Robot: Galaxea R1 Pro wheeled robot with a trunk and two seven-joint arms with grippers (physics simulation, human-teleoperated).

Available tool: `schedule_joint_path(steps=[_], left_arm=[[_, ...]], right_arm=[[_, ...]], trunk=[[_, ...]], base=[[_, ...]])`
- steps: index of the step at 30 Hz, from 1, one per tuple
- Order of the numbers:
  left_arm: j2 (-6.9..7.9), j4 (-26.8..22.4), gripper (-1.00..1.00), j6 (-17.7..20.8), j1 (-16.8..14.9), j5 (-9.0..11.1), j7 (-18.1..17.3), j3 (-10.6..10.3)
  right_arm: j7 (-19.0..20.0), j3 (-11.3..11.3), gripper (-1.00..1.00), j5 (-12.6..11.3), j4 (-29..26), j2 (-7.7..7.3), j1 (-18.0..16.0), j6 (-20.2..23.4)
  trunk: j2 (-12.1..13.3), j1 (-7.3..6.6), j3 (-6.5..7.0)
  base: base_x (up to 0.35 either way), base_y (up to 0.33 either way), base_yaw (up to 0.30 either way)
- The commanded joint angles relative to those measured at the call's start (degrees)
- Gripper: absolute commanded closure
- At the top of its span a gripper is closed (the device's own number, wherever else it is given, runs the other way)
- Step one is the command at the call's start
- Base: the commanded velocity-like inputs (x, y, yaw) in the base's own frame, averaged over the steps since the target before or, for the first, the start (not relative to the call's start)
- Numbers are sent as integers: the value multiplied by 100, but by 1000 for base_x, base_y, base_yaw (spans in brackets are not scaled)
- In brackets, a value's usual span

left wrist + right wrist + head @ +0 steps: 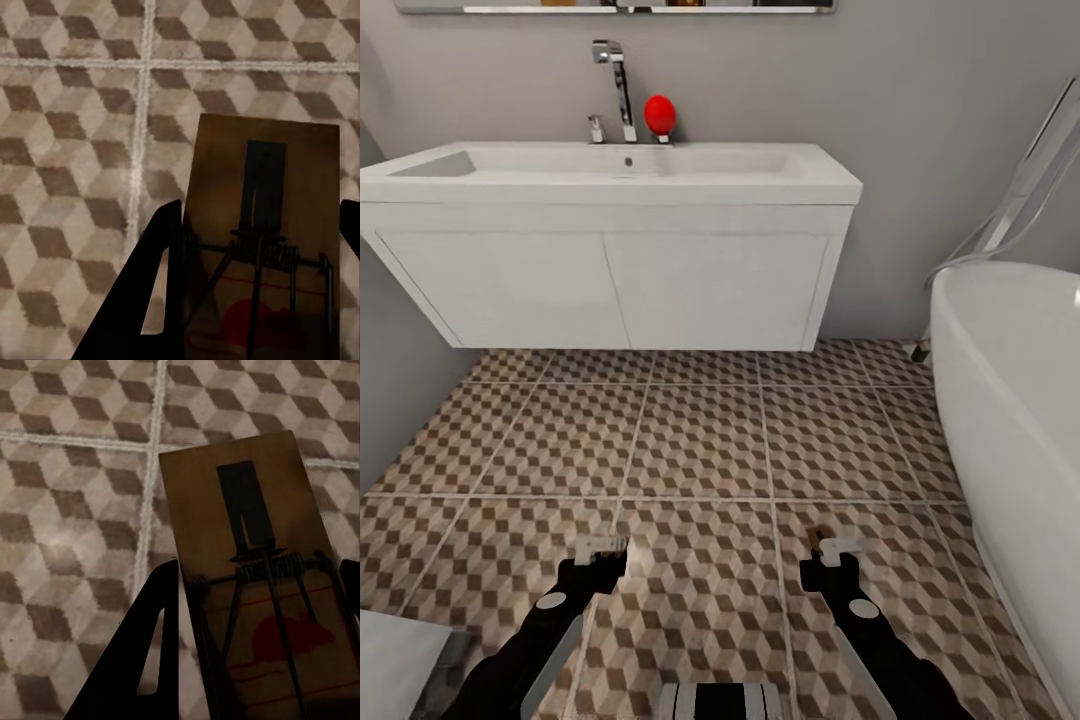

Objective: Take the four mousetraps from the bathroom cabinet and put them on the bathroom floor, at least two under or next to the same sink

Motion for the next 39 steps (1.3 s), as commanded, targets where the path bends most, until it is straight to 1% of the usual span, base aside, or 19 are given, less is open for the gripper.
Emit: schedule_joint_path(steps=[1, 3, 8, 13, 15, 17, 19, 21, 22, 24, 25, 26, 27, 29, 30, 33, 36, 38, 39], left_arm=[[9, -10, 100, 23, -3, 47, 69, -32], [8, -10, 100, 23, -3, 47, 69, -32], [8, -31, 100, -8, -2, 47, 66, -32], [12, -50, 100, -229, -3, 47, 61, -27], [10, -29, 100, -461, -2, 43, 60, -23], [1, -19, 100, -728, -3, 40, 69, 10], [-6, -59, 100, -750, -3, 39, 73, 26], [-30, -298, 100, -442, -7, 38, 83, 42], [-40, -407, 100, -288, -11, 36, 83, 45], [-69, -958, 100, 497, -92, 32, 85, 56], [-76, -1208, 100, 885, -192, 27, 89, 59], [-78, -1301, 100, 1059, -265, 21, 90, 60], [-84, -1411, 100, 1346, -460, 6, 92, 67], [-94, -1334, 100, 1717, -986, -11, 94, 90], [-101, -1259, 100, 1777, -1137, -14, 94, 93], [-178, -623, 100, 2050, -1991, -21, 98, 105], [-207, -114, 100, 2216, -2485, -23, 101, 112], [-231, 456, 100, 2301, -2890, -25, 103, 116], [-236, 584, 100, 2311, -2969, -27, 103, 116]], right_arm=[[-40, 30, 100, -54, -11, -8, -4, 20], [-40, 30, 100, -54, -11, -8, -4, 20], [-35, 30, 100, -54, -11, -8, -4, 16], [-7, 25, 100, -54, -11, -8, -4, -67], [-1, 22, 100, -43, -13, -5, -4, -231], [-1, 16, 100, 74, -152, 4, -9, -368], [-10, 14, 100, 222, -409, 14, -46, -352], [-16, 13, 100, 458, -704, 38, -178, -131], [-15, 13, 100, 510, -751, 48, -227, -42], [-14, 12, 100, 641, -860, 134, -475, 313], [-14, 12, 100, 675, -882, 189, -605, 428], [-14, 12, 100, 688, -887, 213, -668, 473], [-14, 12, 100, 705, -894, 257, -782, 541], [-14, 12, 100, 724, -895, 346, -993, 628], [-14, 12, 100, 727, -889, 370, -1048, 647], [-15, 12, 100, 741, -701, 499, -1419, 846], [-14, 12, 100, 745, -418, 599, -1682, 939], [-11, 12, 100, 747, 30, 666, -1996, 972], [-9, 12, 100, 746, 168, 677, -2088, 973]], trunk=[[-44, 21, -32], [-124, 65, -87], [-130, 78, -226], [-130, 78, -231], [-130, 78, -231], [-130, 78, -232], [-130, 78, -232], [-130, 78, -232], [-130, 78, -232], [-130, 78, -232], [-130, 78, -232], [-130, 78, -232], [-130, 78, -232], [-130, 78, -232], [-130, 78, -232], [-130, 78, -232], [-130, 78, -232], [-130, 78, -232], [-130, 78, -232]], base=[[0, 0, 0], [0, 0, 0], [0, 0, 0], [0, 0, 0], [0, 0, 0], [0, 0, 0], [0, 0, 0], [0, 0, 0], [0, 0, 0], [0, 0, 0], [0, 0, 0], [0, 0, 0], [0, 0, 0], [0, 0, 0], [0, 0, 0], [0, 0, 0], [0, 0, 0], [0, 0, 0], [0, 0, 0]])
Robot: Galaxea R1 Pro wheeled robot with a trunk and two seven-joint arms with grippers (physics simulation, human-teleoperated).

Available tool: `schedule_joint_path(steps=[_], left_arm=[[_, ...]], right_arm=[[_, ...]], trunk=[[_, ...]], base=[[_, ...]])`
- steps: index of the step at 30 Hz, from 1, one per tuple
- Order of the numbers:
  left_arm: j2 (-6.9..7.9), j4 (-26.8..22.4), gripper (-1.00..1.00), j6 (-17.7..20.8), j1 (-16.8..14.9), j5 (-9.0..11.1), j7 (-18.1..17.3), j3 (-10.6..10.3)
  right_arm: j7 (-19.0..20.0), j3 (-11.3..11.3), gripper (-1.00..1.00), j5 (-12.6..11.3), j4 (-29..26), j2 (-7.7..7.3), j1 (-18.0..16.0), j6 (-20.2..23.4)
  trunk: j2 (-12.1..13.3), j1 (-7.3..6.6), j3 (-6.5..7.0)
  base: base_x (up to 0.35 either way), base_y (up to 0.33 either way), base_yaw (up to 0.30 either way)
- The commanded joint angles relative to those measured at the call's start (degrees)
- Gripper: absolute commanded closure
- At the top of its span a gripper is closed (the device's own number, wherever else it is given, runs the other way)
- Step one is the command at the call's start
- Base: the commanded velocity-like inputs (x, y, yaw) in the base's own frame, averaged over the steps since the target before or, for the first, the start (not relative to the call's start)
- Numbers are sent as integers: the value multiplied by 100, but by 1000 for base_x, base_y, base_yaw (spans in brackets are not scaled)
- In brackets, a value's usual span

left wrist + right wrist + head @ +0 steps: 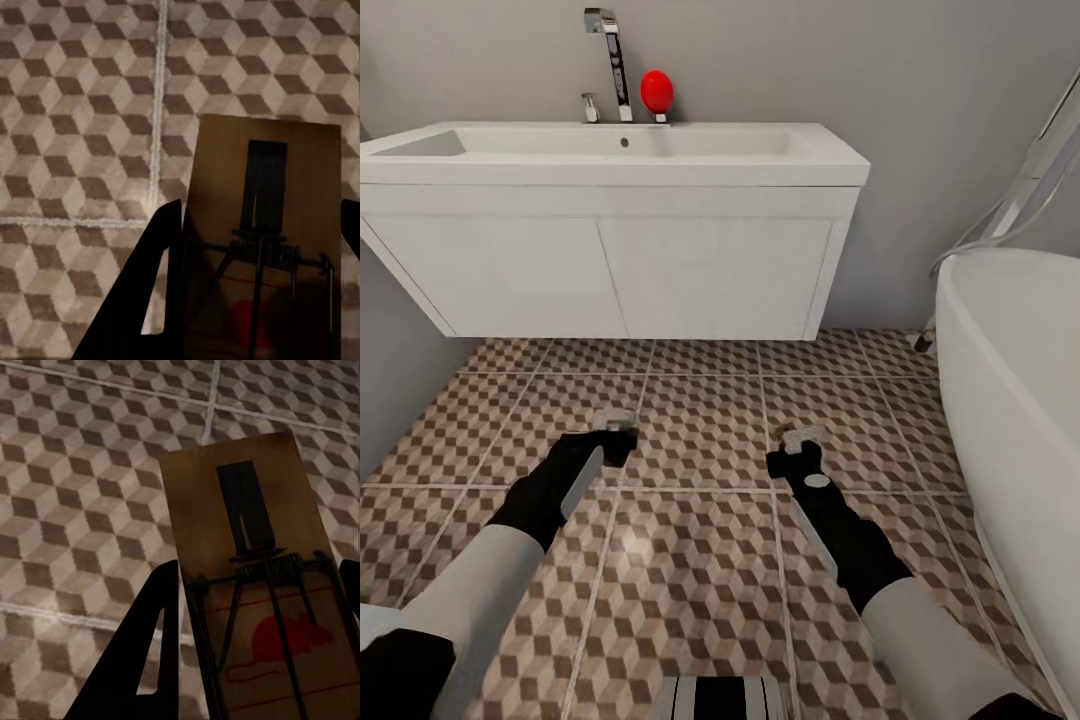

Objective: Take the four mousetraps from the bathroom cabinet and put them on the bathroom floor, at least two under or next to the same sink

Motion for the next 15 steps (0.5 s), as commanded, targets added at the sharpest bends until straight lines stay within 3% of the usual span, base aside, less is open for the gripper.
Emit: schedule_joint_path(steps=[1, 3, 5, 6, 9, 12, 15], left_arm=[[1, 196, 100, 29, -122, 48, 59, -29], [-29, 450, 100, -71, -244, 46, 58, -25], [-70, 755, 100, -542, -293, 45, 51, -26], [-76, 857, 100, -714, -300, 45, 49, -27], [-120, 1474, 100, -1750, -318, 45, 35, -33], [-154, 1730, 100, -2180, -325, 45, 15, -56], [-154, 1816, 100, -2409, -327, 39, -2, -82]], right_arm=[[-34, 19, 100, -67, 279, 21, -208, 11], [-24, 19, 100, -90, 757, 54, -571, -113], [-20, 28, 100, -111, 1034, 69, -751, -463], [-19, 34, 100, -114, 1076, 73, -776, -573], [-15, 51, 100, -122, 1207, 86, -849, -1032], [81, 53, 100, -125, 1293, 81, -867, -1164], [421, 52, 100, -123, 1506, 78, -873, -1248]], trunk=[[-2, -1, -5], [-2, -1, -5], [-2, -1, -5], [-2, -1, -5], [-2, -1, -5], [-2, -1, -5], [-2, -1, -5]], base=[[0, 0, 0], [0, 0, 0], [0, 0, 0], [0, 0, 0], [0, 0, 0], [0, 0, 0], [0, 0, 0]])
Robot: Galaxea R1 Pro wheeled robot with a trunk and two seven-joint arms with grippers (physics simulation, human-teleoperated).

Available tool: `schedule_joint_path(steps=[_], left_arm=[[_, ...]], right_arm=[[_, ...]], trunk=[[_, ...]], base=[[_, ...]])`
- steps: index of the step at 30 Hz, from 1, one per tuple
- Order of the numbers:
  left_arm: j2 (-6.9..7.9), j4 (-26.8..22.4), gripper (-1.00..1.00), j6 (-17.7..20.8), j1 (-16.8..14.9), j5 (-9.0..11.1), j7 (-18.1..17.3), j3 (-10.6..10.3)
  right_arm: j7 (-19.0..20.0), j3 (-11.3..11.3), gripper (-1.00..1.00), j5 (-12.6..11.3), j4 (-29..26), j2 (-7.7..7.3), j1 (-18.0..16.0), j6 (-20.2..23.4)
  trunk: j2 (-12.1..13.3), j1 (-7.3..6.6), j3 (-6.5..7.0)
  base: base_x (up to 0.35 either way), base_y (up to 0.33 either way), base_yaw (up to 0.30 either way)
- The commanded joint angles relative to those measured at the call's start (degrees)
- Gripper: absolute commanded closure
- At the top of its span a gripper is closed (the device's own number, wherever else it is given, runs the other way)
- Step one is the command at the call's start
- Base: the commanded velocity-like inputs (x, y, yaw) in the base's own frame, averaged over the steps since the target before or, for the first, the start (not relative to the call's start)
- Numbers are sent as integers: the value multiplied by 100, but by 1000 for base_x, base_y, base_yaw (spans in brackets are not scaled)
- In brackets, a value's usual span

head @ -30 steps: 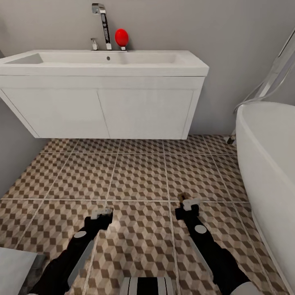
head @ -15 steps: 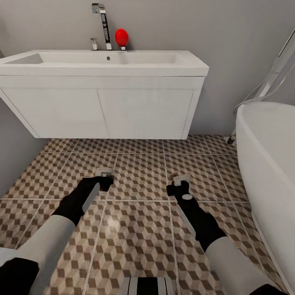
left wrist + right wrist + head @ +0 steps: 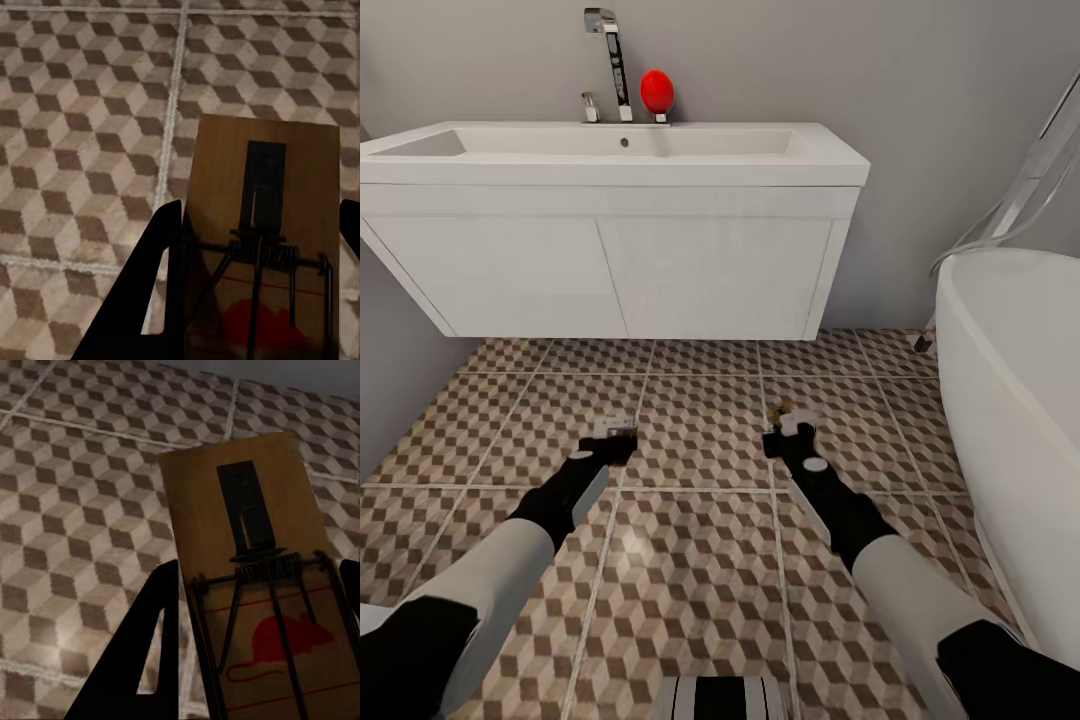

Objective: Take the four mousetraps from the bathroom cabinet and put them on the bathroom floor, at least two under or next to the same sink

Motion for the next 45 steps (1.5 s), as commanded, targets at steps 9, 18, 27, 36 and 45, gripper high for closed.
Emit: schedule_joint_path(steps=[9, 18, 27, 36, 45], left_arm=[[18, 141, 100, -412, 4, 52, 58, -67], [2, 475, 100, -439, 6, 53, 61, -67], [4, 524, 100, -440, 6, 53, 62, -67], [-16, 474, 100, -434, 14, 53, 58, -67], [-94, 449, 100, -438, 14, 53, 61, -51]], right_arm=[[394, 28, 100, -69, 327, -35, -7, -439], [364, 28, 100, -57, 342, -32, -7, -440], [365, 28, 100, -57, 347, -27, -7, -435], [373, 28, 100, -57, 476, -24, -7, -450], [371, 28, 100, -41, 504, -24, -7, -455]], trunk=[[-2, -1, -4], [-2, -1, -4], [-10, 14, -174], [-22, 37, -450], [-34, 61, -730]], base=[[0, 0, 0], [0, 0, 0], [0, 0, 0], [0, 0, 0], [0, 0, 0]])
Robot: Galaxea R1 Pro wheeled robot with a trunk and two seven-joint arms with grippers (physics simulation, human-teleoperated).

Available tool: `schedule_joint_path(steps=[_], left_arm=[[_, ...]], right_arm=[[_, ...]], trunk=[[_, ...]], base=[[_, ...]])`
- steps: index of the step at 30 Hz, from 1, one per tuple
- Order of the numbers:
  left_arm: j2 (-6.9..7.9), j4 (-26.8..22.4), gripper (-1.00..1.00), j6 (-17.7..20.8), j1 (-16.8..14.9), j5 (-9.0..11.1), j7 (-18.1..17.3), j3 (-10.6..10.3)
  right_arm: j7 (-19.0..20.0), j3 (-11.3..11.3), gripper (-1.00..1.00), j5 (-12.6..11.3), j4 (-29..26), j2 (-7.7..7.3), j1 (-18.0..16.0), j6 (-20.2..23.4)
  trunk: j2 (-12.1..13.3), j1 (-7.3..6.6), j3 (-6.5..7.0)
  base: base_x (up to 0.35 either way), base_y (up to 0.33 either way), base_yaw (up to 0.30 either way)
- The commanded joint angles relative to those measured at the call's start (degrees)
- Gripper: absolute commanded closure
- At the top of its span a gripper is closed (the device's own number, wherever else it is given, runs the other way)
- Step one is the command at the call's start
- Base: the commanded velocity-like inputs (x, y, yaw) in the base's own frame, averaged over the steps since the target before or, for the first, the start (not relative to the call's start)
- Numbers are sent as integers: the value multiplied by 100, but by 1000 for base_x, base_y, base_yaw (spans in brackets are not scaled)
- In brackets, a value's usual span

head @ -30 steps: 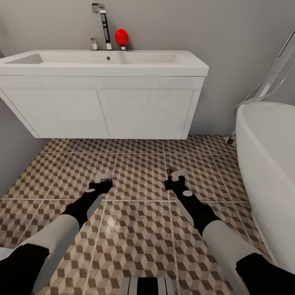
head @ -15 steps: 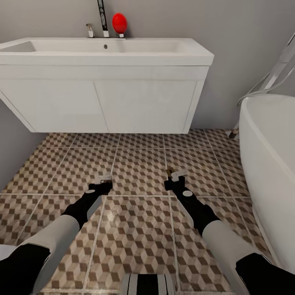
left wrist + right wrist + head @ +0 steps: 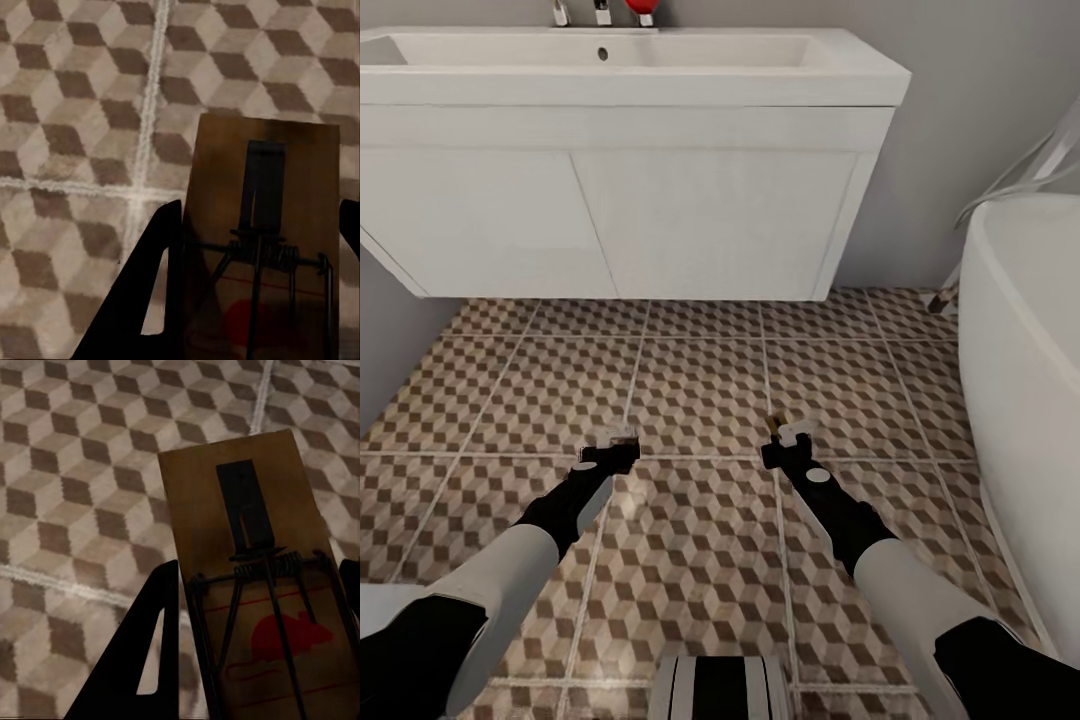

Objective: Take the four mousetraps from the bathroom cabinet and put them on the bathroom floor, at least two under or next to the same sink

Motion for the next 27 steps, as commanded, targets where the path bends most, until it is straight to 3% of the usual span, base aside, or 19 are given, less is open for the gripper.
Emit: schedule_joint_path(steps=[1, 22, 27], left_arm=[[-4, -17, 100, 31, -1, 42, 59, -50], [-143, -41, 100, 30, -1, 38, 77, -35], [-123, -883, 100, 80, -1, 34, 95, -59]], right_arm=[[-24, 36, 100, -63, -6, -4, -4, 14], [-19, 36, 100, -71, -5, -4, -4, 14], [-19, 36, 100, -75, -5, -4, -4, 14]], trunk=[[-3, 1, -35], [-31, 55, -688], [-38, 68, -843]], base=[[0, 0, 0], [0, 0, 0], [0, 0, 0]])
